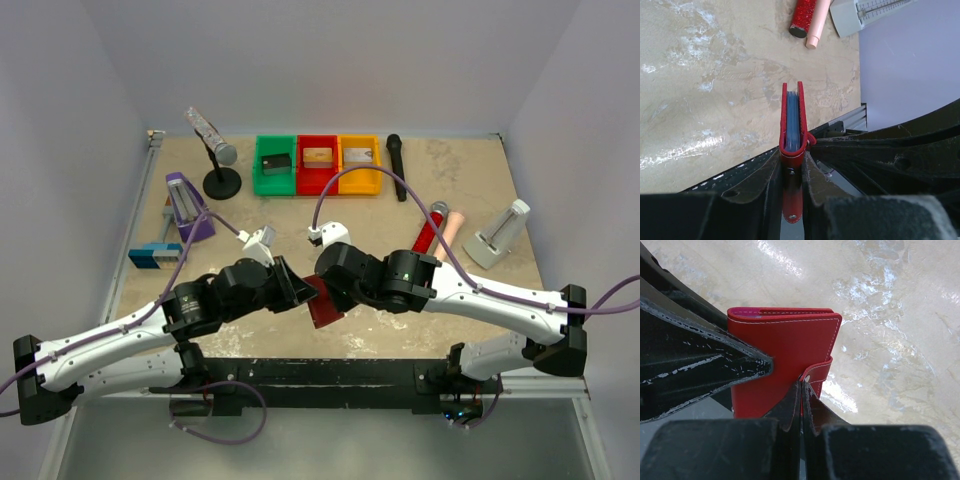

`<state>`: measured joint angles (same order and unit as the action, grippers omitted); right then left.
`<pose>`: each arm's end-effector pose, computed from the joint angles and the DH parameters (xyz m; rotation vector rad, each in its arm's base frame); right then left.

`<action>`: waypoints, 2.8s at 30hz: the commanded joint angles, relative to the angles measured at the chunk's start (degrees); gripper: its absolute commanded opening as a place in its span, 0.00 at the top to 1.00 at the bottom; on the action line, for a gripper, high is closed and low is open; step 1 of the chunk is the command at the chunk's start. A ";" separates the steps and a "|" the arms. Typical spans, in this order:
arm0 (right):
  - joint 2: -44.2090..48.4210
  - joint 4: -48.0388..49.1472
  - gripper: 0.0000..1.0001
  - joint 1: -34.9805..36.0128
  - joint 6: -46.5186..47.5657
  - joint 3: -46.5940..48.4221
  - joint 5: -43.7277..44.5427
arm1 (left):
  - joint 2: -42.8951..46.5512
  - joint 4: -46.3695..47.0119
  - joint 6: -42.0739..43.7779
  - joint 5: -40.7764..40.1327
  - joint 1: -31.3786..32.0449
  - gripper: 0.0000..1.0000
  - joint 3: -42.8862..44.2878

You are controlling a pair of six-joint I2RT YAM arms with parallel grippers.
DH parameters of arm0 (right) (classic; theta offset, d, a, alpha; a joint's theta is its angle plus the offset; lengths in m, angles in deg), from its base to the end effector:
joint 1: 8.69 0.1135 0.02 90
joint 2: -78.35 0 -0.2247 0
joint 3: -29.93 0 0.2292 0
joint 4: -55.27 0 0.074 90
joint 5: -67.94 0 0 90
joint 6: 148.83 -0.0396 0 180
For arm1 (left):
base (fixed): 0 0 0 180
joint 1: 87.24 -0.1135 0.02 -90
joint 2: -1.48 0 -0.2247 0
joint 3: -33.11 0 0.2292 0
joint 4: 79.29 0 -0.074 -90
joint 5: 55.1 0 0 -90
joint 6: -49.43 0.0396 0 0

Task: Take the credit cards out of the card holder
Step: Open the card holder.

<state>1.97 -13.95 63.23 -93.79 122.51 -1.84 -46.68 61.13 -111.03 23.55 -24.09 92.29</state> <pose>0.0919 0.2373 0.3070 -0.6392 2.3742 0.3986 0.0947 -0.1697 0.2708 -0.2816 2.2823 -1.1640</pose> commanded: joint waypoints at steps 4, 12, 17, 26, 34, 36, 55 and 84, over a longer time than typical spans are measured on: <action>2.64 -3.44 1.00 -1.08 -0.11 -1.03 3.50 | 1.67 0.67 -0.74 -1.39 0.39 1.00 -0.50; 3.34 -2.91 1.00 -1.17 -0.11 -1.47 3.06 | 1.93 0.50 -0.91 -1.48 0.39 1.00 -0.68; 5.01 -2.65 0.95 -1.17 -0.63 -1.47 2.97 | 2.19 0.41 -0.82 -1.74 0.30 1.00 -0.94; 10.45 -2.48 0.60 -1.17 0.15 -1.29 1.49 | 4.04 -2.31 2.95 -4.29 -0.40 1.00 -1.03; 18.45 17.81 0.56 -1.08 9.91 -11.04 -17.31 | 6.67 14.96 22.02 5.97 -0.58 1.00 -7.69; 19.16 19.32 0.58 -1.08 10.70 -11.84 -20.04 | 9.47 20.78 21.59 7.39 -0.66 1.00 -12.17; 18.71 13.87 0.79 -4.24 7.10 -17.11 -19.44 | 17.66 24.49 25.63 13.46 -1.02 1.00 -14.39; 29.62 24.51 0.71 -6.97 4.90 -18.96 -36.31 | 16.44 58.49 25.64 39.21 -3.21 1.00 -22.47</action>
<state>29.95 2.45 56.10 -87.03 103.38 -32.79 -28.04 106.64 -83.60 56.18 -26.80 70.76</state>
